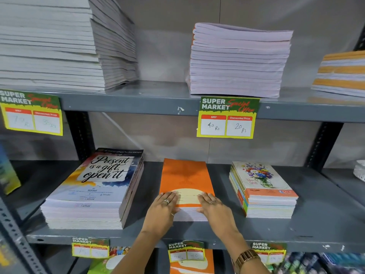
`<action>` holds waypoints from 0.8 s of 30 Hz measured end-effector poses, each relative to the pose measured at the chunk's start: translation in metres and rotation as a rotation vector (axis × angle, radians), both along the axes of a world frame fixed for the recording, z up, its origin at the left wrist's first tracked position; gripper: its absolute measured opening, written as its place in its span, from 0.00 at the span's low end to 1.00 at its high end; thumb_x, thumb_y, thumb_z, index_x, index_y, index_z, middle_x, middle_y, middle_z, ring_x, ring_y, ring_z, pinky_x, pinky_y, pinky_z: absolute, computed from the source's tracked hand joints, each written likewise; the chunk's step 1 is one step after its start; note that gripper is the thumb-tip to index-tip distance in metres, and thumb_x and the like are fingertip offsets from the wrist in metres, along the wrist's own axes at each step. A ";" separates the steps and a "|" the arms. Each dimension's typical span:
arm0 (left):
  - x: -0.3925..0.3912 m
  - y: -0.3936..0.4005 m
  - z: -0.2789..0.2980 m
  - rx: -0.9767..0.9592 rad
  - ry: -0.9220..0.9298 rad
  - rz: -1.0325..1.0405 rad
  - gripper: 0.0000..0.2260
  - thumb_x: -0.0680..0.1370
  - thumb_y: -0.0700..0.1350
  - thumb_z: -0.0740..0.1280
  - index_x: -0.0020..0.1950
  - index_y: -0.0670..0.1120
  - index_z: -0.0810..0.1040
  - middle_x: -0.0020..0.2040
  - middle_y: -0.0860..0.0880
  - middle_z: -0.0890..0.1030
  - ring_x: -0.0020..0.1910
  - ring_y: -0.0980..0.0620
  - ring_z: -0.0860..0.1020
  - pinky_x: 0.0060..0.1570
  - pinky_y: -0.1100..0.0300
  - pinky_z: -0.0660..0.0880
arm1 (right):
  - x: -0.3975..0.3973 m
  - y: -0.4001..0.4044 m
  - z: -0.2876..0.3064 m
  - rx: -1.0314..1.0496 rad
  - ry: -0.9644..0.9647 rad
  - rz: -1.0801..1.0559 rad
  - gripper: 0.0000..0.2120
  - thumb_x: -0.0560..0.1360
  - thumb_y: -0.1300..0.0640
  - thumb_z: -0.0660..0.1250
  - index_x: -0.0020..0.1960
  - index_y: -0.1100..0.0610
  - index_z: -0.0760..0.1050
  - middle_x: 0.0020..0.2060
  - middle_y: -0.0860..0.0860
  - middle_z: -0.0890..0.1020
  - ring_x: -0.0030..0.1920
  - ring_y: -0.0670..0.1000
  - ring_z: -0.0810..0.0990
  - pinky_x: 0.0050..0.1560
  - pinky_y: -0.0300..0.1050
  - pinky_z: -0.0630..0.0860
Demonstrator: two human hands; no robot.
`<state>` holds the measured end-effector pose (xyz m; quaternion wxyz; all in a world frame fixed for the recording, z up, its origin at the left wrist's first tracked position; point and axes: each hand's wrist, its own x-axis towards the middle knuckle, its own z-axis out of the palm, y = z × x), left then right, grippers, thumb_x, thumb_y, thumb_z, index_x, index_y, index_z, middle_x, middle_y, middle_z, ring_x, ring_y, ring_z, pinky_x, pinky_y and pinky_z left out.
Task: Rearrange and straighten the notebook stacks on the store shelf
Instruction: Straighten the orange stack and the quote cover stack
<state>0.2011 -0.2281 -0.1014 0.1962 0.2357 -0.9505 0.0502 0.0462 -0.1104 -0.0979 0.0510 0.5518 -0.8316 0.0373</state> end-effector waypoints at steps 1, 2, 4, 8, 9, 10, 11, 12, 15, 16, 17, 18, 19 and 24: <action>0.000 0.000 -0.002 0.022 0.025 0.002 0.23 0.61 0.49 0.81 0.54 0.47 0.84 0.53 0.51 0.86 0.54 0.54 0.83 0.55 0.52 0.79 | 0.000 0.000 -0.001 -0.013 -0.006 0.003 0.26 0.79 0.46 0.56 0.75 0.52 0.57 0.76 0.48 0.61 0.76 0.48 0.58 0.67 0.47 0.71; -0.001 0.001 -0.002 0.071 0.051 -0.005 0.21 0.69 0.48 0.76 0.61 0.46 0.80 0.60 0.50 0.82 0.61 0.52 0.79 0.63 0.50 0.73 | 0.000 0.000 -0.002 -0.021 -0.009 0.005 0.26 0.79 0.46 0.56 0.75 0.52 0.57 0.76 0.48 0.61 0.76 0.49 0.58 0.67 0.46 0.71; -0.002 0.000 -0.004 0.163 0.029 0.000 0.20 0.80 0.47 0.63 0.72 0.47 0.68 0.72 0.50 0.71 0.73 0.52 0.66 0.75 0.53 0.56 | 0.001 -0.001 -0.004 -0.030 -0.016 0.006 0.26 0.80 0.47 0.55 0.75 0.52 0.56 0.76 0.48 0.61 0.76 0.49 0.57 0.68 0.46 0.70; -0.004 -0.002 -0.002 0.188 -0.043 0.037 0.22 0.83 0.50 0.55 0.76 0.50 0.56 0.77 0.53 0.59 0.77 0.56 0.54 0.76 0.59 0.44 | 0.000 0.000 -0.006 -0.049 -0.029 0.008 0.26 0.80 0.47 0.54 0.76 0.52 0.54 0.76 0.49 0.60 0.77 0.49 0.55 0.70 0.46 0.68; -0.004 -0.001 -0.001 0.196 -0.056 0.049 0.22 0.83 0.50 0.55 0.76 0.50 0.55 0.77 0.53 0.58 0.77 0.56 0.53 0.76 0.59 0.44 | 0.001 0.001 -0.006 -0.054 -0.031 0.011 0.26 0.80 0.47 0.54 0.76 0.52 0.54 0.76 0.49 0.59 0.77 0.50 0.55 0.70 0.46 0.67; -0.004 -0.001 0.000 0.207 -0.064 0.060 0.22 0.83 0.50 0.54 0.76 0.50 0.55 0.78 0.54 0.57 0.77 0.56 0.52 0.76 0.59 0.43 | 0.001 0.001 -0.007 -0.060 -0.029 0.013 0.26 0.80 0.47 0.54 0.76 0.52 0.54 0.76 0.49 0.59 0.77 0.50 0.55 0.71 0.46 0.66; -0.005 -0.001 -0.001 0.212 -0.066 0.071 0.22 0.83 0.49 0.54 0.76 0.51 0.55 0.78 0.54 0.57 0.77 0.56 0.51 0.76 0.58 0.43 | 0.001 0.001 -0.007 -0.066 -0.027 0.017 0.27 0.80 0.47 0.54 0.76 0.52 0.54 0.76 0.49 0.59 0.77 0.50 0.55 0.71 0.46 0.65; -0.005 0.000 -0.001 0.220 -0.067 0.080 0.22 0.83 0.49 0.53 0.76 0.51 0.55 0.78 0.54 0.57 0.77 0.56 0.51 0.76 0.58 0.43 | 0.001 0.002 -0.008 -0.072 -0.026 0.020 0.27 0.80 0.46 0.54 0.76 0.52 0.54 0.76 0.49 0.59 0.77 0.50 0.55 0.72 0.45 0.65; -0.004 0.000 -0.001 0.234 -0.098 0.087 0.24 0.82 0.46 0.56 0.77 0.50 0.53 0.78 0.53 0.55 0.77 0.55 0.49 0.76 0.56 0.41 | 0.000 0.004 -0.010 -0.090 -0.033 0.033 0.27 0.80 0.47 0.54 0.76 0.52 0.54 0.76 0.48 0.58 0.77 0.49 0.55 0.73 0.44 0.63; -0.004 0.001 -0.001 0.233 -0.115 0.088 0.25 0.82 0.45 0.58 0.77 0.50 0.52 0.78 0.53 0.54 0.78 0.54 0.48 0.76 0.56 0.41 | -0.001 0.006 -0.010 -0.099 -0.035 0.037 0.27 0.81 0.47 0.54 0.76 0.52 0.53 0.77 0.48 0.58 0.77 0.49 0.54 0.73 0.44 0.62; -0.003 0.002 0.000 0.234 -0.124 0.090 0.27 0.81 0.45 0.59 0.77 0.50 0.51 0.79 0.53 0.53 0.78 0.54 0.48 0.76 0.56 0.40 | -0.001 0.006 -0.011 -0.110 -0.041 0.042 0.26 0.81 0.48 0.54 0.77 0.51 0.52 0.77 0.48 0.57 0.77 0.48 0.54 0.74 0.44 0.61; -0.002 0.002 0.001 0.236 -0.135 0.088 0.28 0.81 0.45 0.60 0.77 0.50 0.51 0.79 0.53 0.52 0.78 0.54 0.47 0.76 0.55 0.40 | -0.001 0.007 -0.011 -0.118 -0.049 0.044 0.26 0.81 0.48 0.54 0.77 0.51 0.52 0.77 0.47 0.57 0.77 0.48 0.53 0.74 0.43 0.59; -0.002 0.002 0.002 0.233 -0.146 0.081 0.29 0.80 0.46 0.61 0.77 0.50 0.50 0.79 0.53 0.52 0.78 0.53 0.47 0.76 0.55 0.40 | 0.000 0.008 -0.011 -0.123 -0.060 0.045 0.26 0.81 0.49 0.54 0.77 0.51 0.51 0.77 0.47 0.56 0.77 0.48 0.52 0.75 0.43 0.58; 0.001 0.000 0.001 0.215 -0.182 0.057 0.33 0.78 0.47 0.63 0.77 0.49 0.46 0.79 0.52 0.49 0.78 0.52 0.45 0.76 0.55 0.40 | 0.004 0.011 -0.009 -0.098 -0.094 0.016 0.30 0.80 0.51 0.58 0.77 0.49 0.48 0.78 0.45 0.52 0.78 0.48 0.49 0.76 0.42 0.50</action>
